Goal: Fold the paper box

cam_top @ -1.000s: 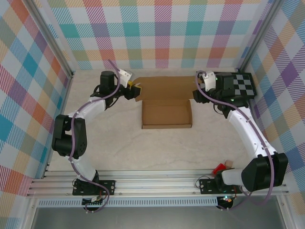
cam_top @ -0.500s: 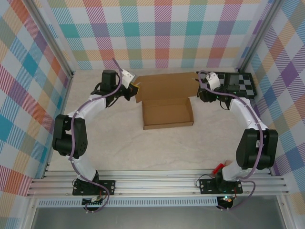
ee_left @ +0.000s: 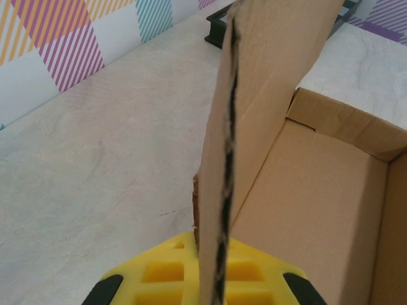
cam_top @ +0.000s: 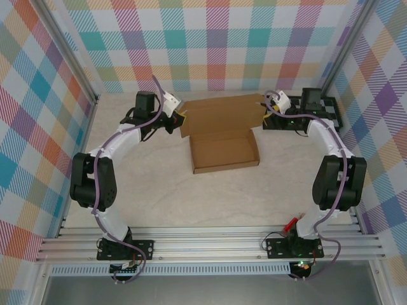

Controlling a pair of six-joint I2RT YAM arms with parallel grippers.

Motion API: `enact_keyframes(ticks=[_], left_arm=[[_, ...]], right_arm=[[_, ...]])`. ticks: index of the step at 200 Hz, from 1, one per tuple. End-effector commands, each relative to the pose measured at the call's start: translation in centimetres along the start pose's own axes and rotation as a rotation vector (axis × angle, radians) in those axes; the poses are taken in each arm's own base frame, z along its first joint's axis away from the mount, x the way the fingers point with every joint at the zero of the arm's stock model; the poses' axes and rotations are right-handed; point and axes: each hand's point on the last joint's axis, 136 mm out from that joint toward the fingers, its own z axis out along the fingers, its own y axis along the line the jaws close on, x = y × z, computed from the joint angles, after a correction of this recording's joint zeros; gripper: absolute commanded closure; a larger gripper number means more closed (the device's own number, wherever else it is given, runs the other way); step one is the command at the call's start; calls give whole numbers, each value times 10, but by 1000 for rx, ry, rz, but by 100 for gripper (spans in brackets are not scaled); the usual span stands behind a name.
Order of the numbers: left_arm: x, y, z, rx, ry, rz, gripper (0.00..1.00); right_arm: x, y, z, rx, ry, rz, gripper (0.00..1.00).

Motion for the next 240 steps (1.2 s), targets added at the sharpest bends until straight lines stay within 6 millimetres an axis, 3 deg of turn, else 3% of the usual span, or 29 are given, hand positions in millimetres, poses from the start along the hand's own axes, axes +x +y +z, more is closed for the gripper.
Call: enact_keyframes(ticks=[1, 87, 175, 201, 240], left_arm=[[-5, -9, 3, 55, 6, 48, 100], [-7, -20, -3, 96, 17, 117, 100], [-9, -26, -10, 99, 16, 148, 100], [-10, -29, -10, 111, 8, 148, 100], [-10, -35, -11, 132, -1, 166, 100]], right_arm=[[-8, 10, 2, -91, -52, -62, 48], [-10, 13, 13, -165, -90, -153, 48], [-6, -22, 11, -84, -77, -196, 48], [-11, -9, 8, -149, -121, -225, 48], [-15, -16, 14, -149, -131, -224, 49]])
